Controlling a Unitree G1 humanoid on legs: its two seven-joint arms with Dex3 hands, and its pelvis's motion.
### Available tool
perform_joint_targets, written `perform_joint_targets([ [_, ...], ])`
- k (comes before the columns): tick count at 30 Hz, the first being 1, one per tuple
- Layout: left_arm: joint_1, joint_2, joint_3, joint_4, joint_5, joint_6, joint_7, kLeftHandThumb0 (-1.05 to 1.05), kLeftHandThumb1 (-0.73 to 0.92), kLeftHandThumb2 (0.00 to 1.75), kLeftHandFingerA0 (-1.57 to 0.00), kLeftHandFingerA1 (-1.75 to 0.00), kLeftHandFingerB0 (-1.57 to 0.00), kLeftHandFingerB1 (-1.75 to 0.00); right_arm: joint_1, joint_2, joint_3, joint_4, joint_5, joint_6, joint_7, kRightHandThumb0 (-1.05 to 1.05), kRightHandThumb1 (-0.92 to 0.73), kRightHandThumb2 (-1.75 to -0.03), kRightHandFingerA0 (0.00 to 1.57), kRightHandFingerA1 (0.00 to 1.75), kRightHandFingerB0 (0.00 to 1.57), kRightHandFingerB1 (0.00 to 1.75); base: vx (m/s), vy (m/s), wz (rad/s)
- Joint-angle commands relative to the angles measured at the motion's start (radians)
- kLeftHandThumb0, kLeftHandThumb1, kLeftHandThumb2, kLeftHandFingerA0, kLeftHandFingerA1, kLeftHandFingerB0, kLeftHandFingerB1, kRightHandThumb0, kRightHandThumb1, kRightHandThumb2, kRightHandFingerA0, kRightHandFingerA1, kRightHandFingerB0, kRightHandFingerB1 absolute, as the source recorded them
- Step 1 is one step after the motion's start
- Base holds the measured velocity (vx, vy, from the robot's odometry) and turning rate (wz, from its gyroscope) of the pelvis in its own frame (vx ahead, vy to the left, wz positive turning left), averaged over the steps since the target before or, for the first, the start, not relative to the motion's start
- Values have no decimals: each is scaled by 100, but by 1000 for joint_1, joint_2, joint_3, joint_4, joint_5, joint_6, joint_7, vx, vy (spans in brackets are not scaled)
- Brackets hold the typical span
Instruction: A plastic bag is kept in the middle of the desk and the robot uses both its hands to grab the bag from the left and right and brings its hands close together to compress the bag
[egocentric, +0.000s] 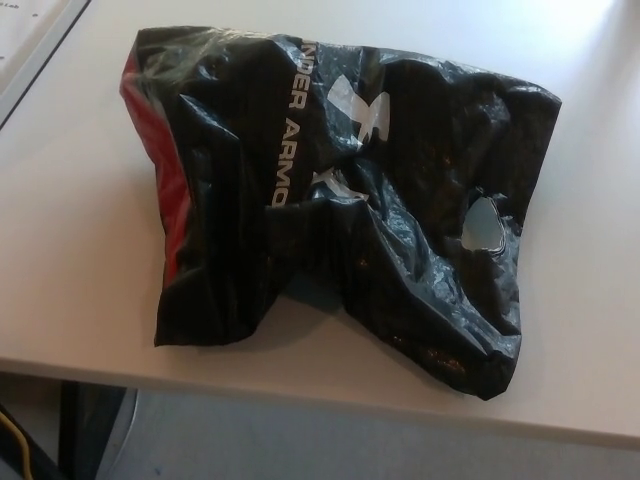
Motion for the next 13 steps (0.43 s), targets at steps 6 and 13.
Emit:
perform_joint_targets([
  [6,2,14,4,16,-51,-60,-23,-66,91,67,-24,-34,-21,-30,-3,3,-25,15,-45,-56,-37,-77,-72,-105,0,38,9,38,0,0,0],
  [13,-8,12,-2,22,-68,-69,-29,-65,91,67,-24,-36,-21,-32,-20,-5,-19,47,-41,-86,-42,-77,-71,-104,0,42,9,41,0,0,0],
])
